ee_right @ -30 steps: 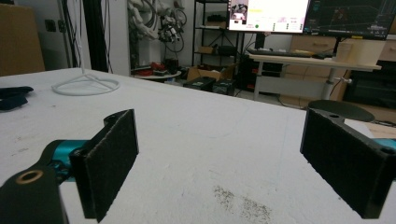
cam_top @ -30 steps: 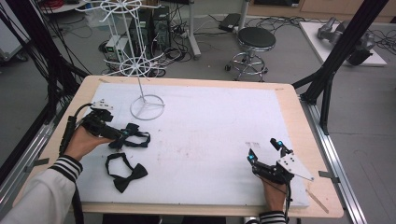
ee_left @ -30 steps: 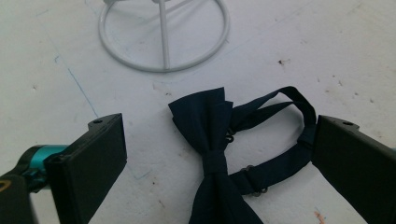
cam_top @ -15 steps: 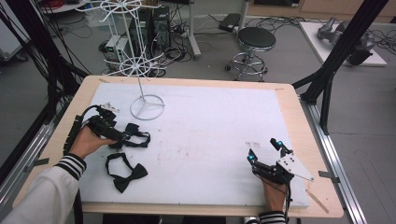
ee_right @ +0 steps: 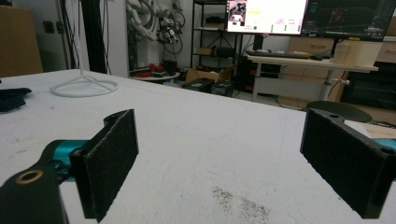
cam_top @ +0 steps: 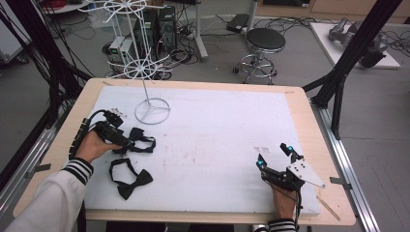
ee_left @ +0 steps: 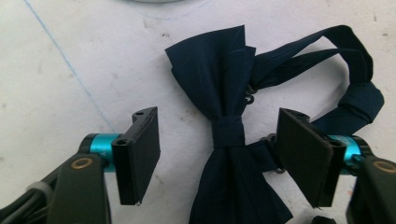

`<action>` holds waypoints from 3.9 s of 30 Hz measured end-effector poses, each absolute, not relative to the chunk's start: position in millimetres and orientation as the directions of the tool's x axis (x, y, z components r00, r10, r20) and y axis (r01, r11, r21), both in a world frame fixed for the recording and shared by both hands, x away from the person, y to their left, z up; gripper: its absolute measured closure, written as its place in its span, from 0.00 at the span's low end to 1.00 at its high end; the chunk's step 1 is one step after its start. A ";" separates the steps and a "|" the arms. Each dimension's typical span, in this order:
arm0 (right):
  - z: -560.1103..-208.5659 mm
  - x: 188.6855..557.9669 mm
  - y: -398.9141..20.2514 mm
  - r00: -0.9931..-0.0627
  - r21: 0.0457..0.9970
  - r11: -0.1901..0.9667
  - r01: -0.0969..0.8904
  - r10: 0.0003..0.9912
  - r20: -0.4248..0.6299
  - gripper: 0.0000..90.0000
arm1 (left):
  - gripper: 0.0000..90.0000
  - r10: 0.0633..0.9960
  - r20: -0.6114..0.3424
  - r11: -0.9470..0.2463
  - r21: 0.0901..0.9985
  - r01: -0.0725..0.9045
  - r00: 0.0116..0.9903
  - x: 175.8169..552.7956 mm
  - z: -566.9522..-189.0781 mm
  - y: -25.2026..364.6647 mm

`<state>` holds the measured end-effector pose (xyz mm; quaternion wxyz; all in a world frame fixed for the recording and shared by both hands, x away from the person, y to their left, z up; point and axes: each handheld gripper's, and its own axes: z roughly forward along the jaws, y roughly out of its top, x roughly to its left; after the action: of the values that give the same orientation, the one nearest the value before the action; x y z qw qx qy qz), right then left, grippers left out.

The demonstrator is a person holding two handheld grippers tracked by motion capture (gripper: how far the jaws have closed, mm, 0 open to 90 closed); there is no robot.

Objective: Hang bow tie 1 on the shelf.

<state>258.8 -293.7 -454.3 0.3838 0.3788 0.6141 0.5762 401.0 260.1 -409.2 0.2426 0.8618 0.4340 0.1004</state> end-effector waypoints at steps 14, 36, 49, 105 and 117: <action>-454.2 259.2 -293.8 -0.421 0.998 0.058 0.015 0.906 -0.046 0.12 | 0.51 0.797 -0.020 -0.528 0.462 0.713 0.603 403.5 -412.6 253.5; -454.3 259.2 -293.7 -0.420 0.998 0.059 0.014 0.906 -0.048 0.12 | 0.82 0.785 -0.001 -0.556 0.442 0.704 0.620 402.1 -413.6 248.5; -454.2 259.1 -293.6 -0.420 0.998 0.060 0.014 0.906 -0.049 0.12 | 0.83 0.785 0.023 -0.538 0.519 0.664 0.619 395.0 -406.6 254.0; -454.2 258.8 -293.0 -0.419 0.998 0.063 0.013 0.907 -0.052 0.12 | 0.83 0.803 0.055 -0.271 0.920 0.282 0.593 355.5 -346.9 280.1; -454.2 258.8 -293.1 -0.418 0.998 0.064 0.013 0.907 -0.053 0.12 | 0.83 0.819 0.048 -0.213 0.951 0.225 0.571 352.8 -327.0 284.8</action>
<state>258.8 -293.1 -454.2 0.3897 0.3730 0.6167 0.5733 352.8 284.8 -327.0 0.5128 0.7229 0.3613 0.2896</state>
